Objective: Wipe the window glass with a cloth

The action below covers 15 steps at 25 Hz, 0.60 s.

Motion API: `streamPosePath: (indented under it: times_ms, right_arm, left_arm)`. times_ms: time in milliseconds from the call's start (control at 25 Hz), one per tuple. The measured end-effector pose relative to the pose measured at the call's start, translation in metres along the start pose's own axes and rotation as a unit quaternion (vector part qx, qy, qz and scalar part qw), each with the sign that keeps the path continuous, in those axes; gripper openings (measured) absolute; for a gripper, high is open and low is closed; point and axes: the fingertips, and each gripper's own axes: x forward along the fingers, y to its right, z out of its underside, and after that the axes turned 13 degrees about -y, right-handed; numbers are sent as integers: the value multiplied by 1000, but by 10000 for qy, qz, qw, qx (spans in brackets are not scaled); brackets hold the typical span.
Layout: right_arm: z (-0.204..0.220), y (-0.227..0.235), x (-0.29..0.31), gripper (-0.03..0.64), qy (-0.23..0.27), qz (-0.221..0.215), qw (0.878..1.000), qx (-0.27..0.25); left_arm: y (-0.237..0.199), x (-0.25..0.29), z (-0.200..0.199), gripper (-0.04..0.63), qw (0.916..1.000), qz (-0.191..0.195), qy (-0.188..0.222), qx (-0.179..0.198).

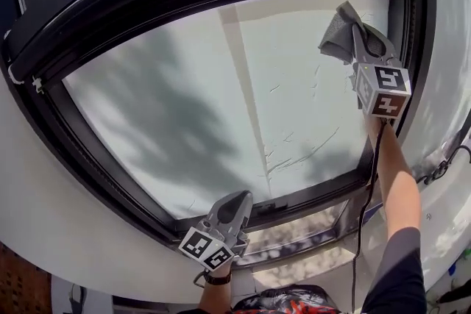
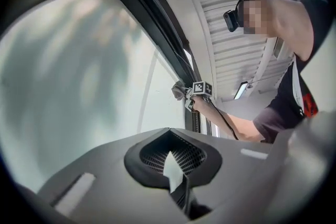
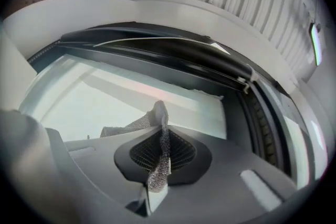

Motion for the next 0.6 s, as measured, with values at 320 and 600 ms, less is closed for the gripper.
streamPosePath:
  times_ms: [320,600]
  right_arm:
    - [39,90,-19,18,-288,887,9949,378]
    - [-1,2,-50,18,339,61,9992,192]
  left_arm:
    - [12,22,7,2,9991,213,-169,-329]
    - [3,-1,14,2,9983,-232,-251,-468]
